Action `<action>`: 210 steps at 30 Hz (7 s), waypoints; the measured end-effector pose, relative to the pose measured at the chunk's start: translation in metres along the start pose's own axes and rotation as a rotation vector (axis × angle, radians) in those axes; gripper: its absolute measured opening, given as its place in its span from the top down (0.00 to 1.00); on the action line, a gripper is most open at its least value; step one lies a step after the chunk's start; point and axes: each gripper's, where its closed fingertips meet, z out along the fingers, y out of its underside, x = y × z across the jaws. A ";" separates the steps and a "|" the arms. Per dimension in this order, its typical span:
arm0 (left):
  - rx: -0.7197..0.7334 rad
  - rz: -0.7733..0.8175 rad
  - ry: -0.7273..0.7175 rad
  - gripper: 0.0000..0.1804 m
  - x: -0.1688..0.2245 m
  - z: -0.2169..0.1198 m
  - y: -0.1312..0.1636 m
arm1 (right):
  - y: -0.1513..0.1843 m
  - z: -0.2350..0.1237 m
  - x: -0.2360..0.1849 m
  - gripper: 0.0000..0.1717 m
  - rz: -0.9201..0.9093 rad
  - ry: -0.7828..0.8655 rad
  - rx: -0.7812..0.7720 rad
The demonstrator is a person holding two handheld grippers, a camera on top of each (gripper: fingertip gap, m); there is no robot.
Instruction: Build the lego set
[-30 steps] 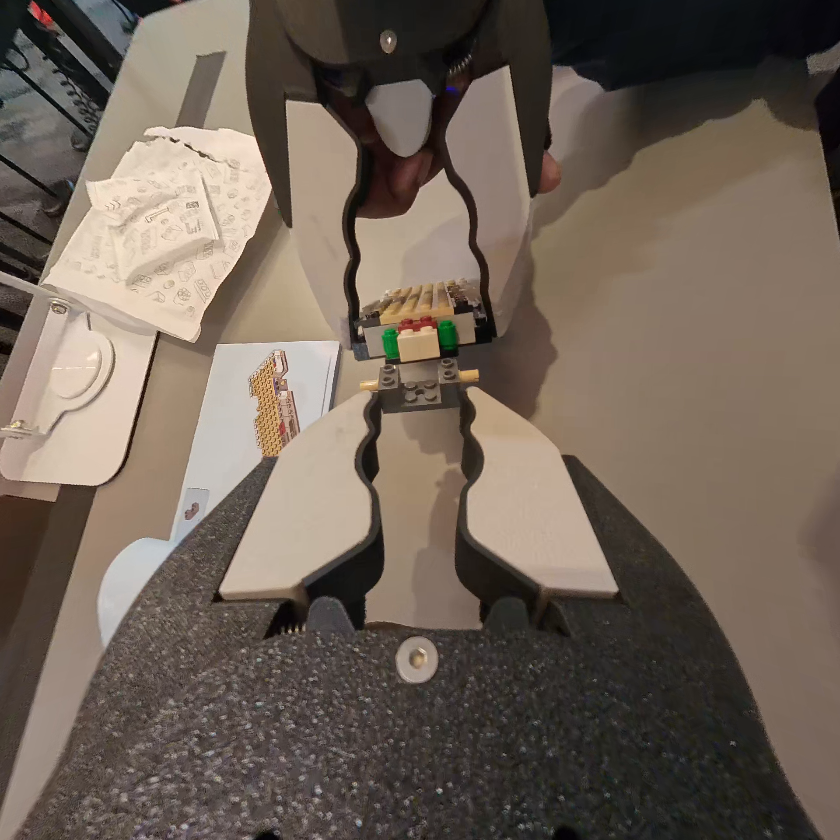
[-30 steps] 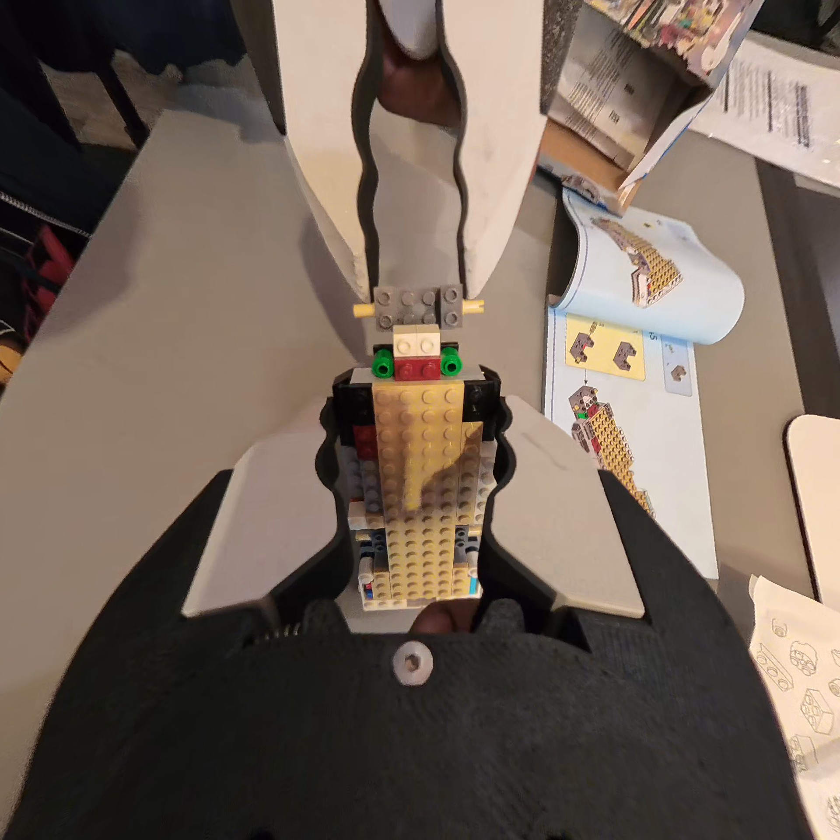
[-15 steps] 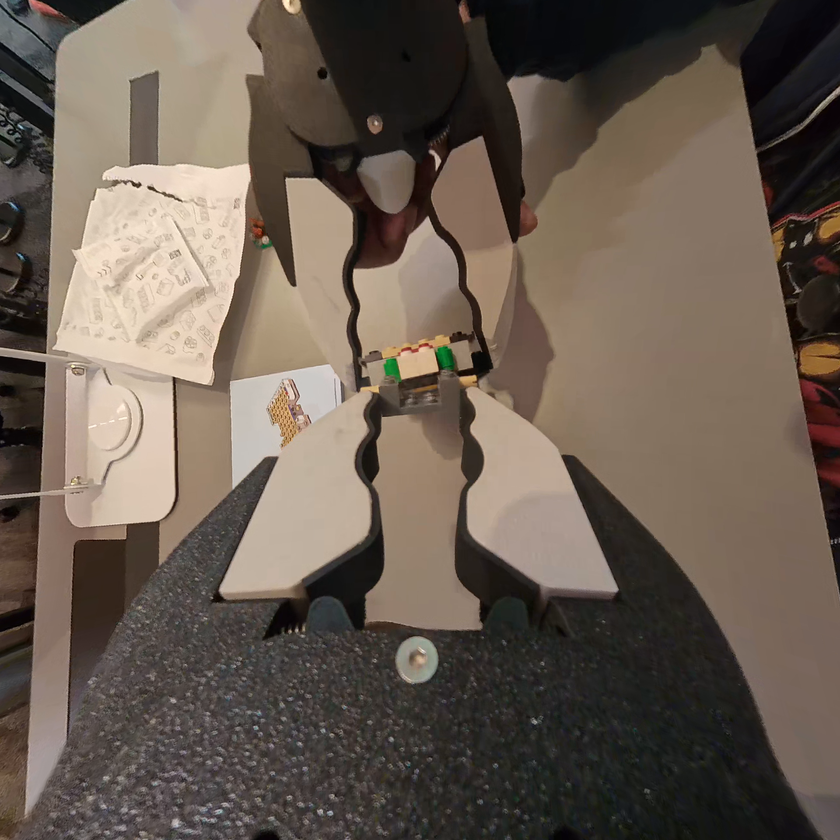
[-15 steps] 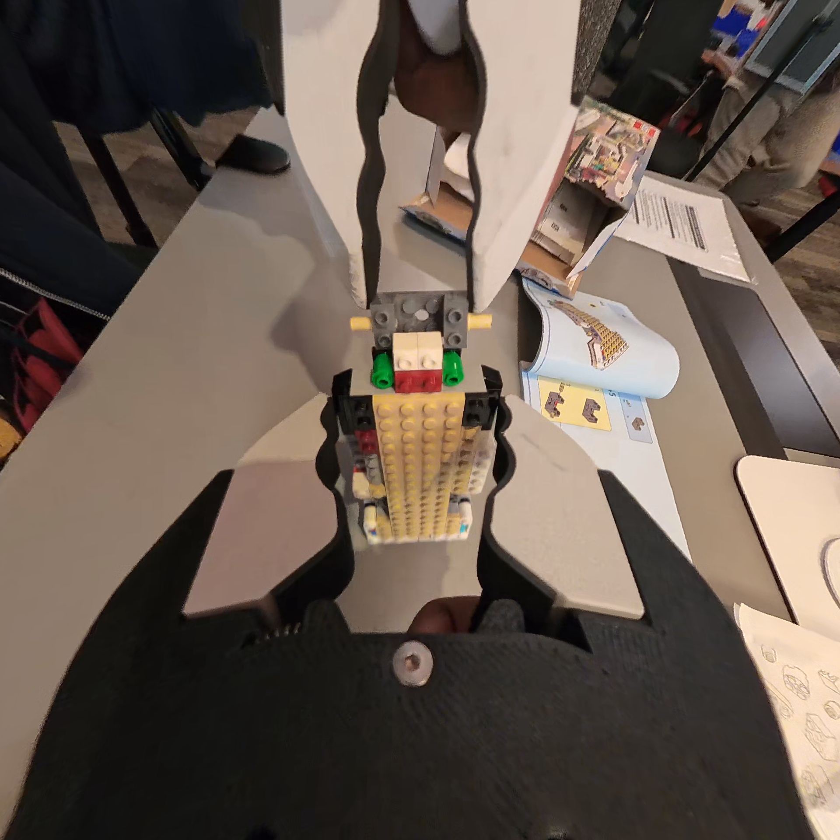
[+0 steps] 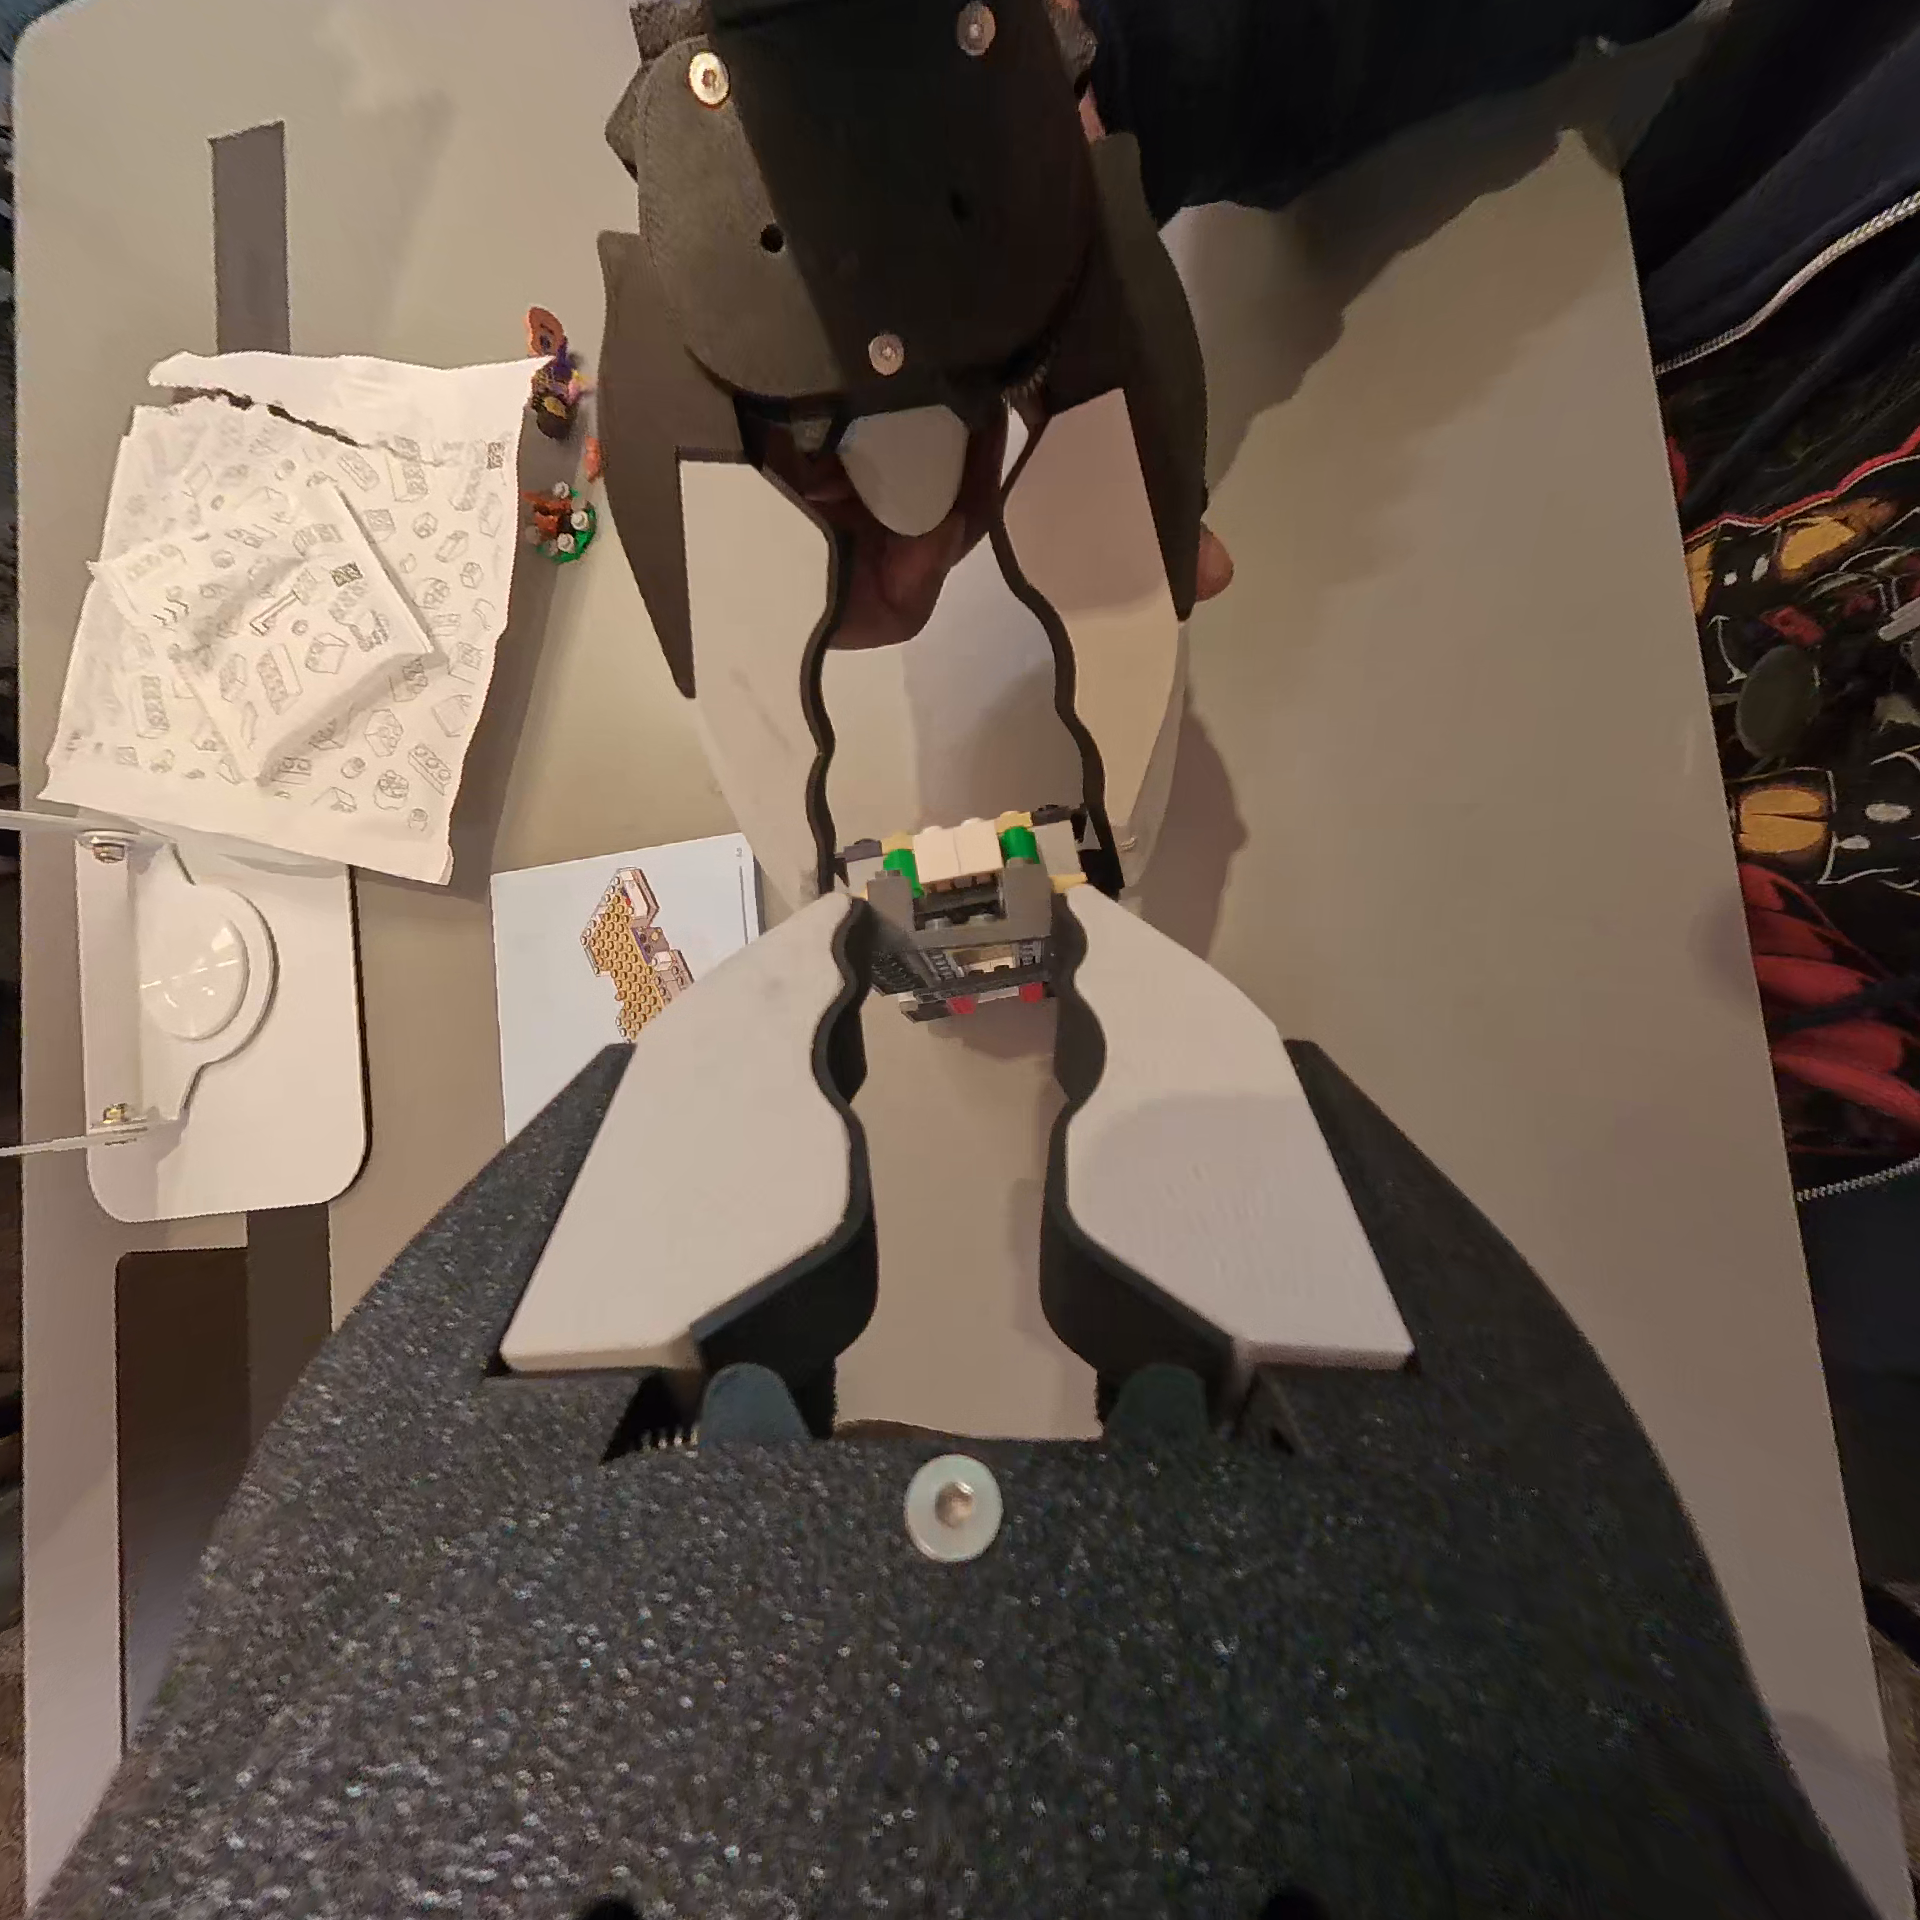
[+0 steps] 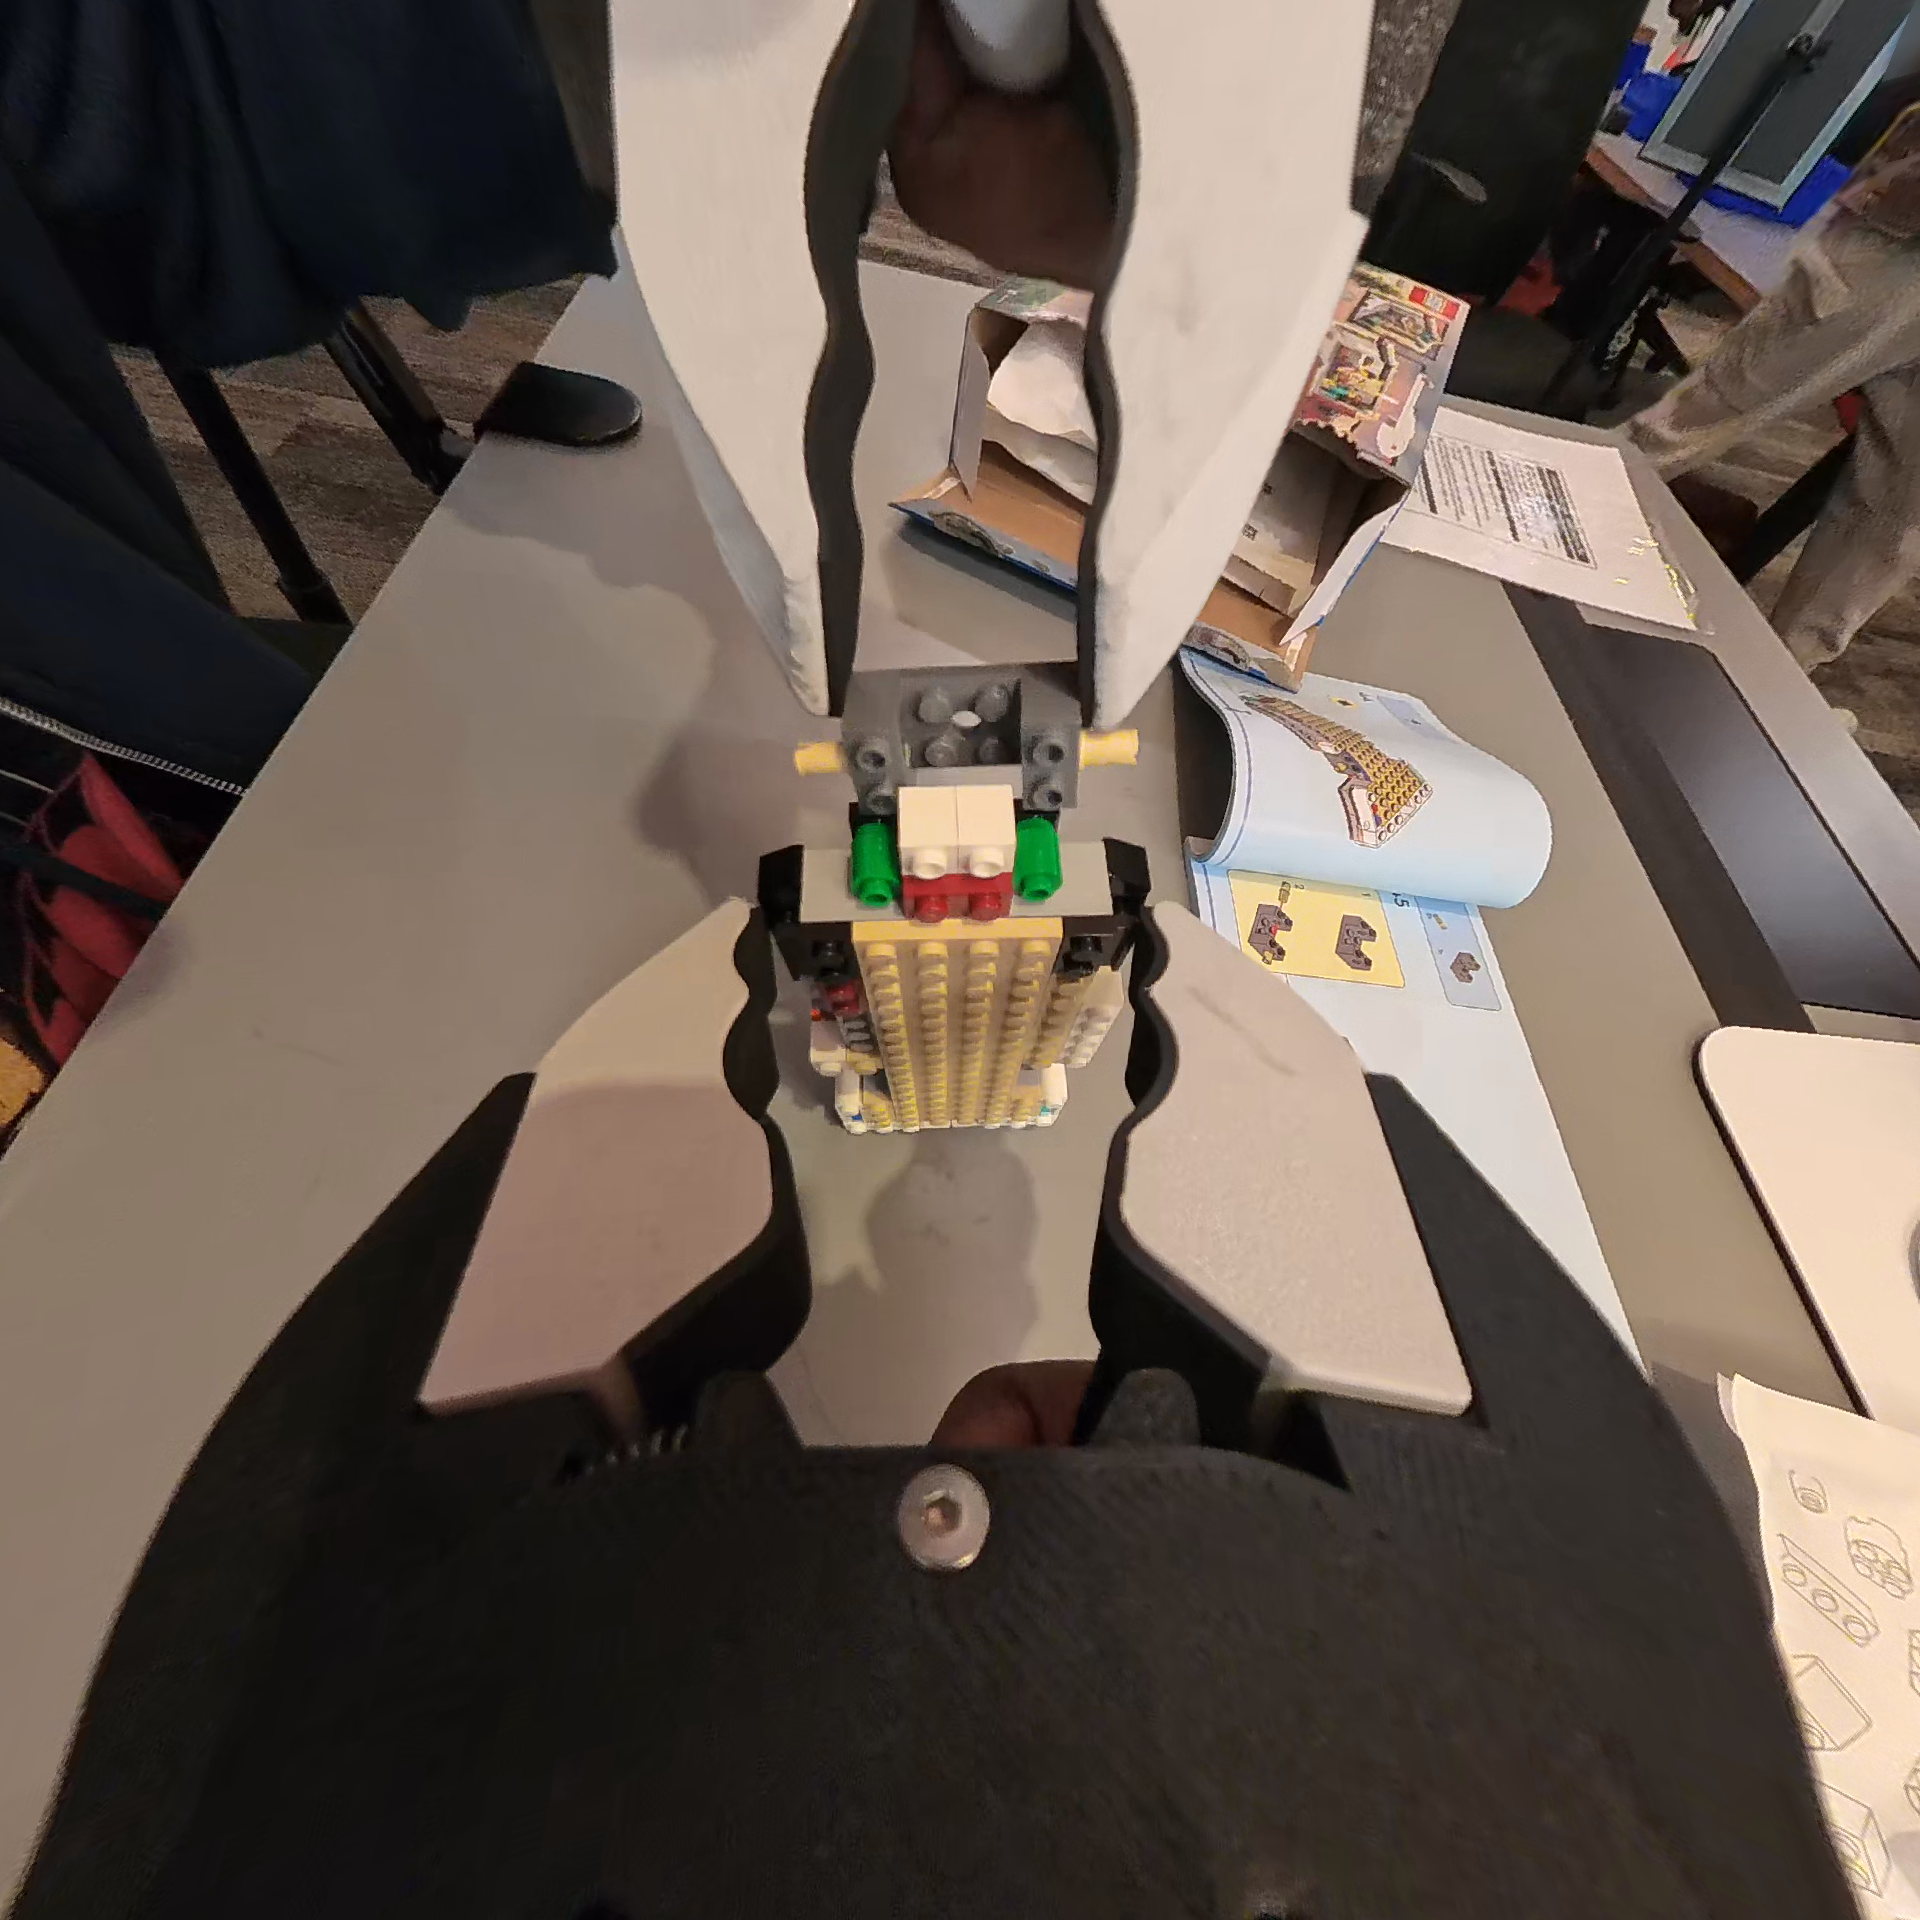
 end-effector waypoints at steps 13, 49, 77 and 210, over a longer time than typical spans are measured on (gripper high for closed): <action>0.123 -0.073 0.043 0.82 -0.004 -0.001 -0.009 | 0.001 0.000 0.002 0.62 0.023 -0.001 0.023; 0.398 -0.066 0.013 0.82 -0.004 0.010 -0.014 | 0.002 0.002 0.002 0.62 0.038 -0.024 0.052; 0.530 -0.219 0.434 0.68 0.010 0.035 0.026 | -0.001 -0.006 -0.027 0.62 -0.029 -0.241 0.130; 0.808 -0.272 -0.261 0.86 0.013 0.044 0.004 | -0.003 -0.053 -0.010 0.91 0.045 -0.148 -0.541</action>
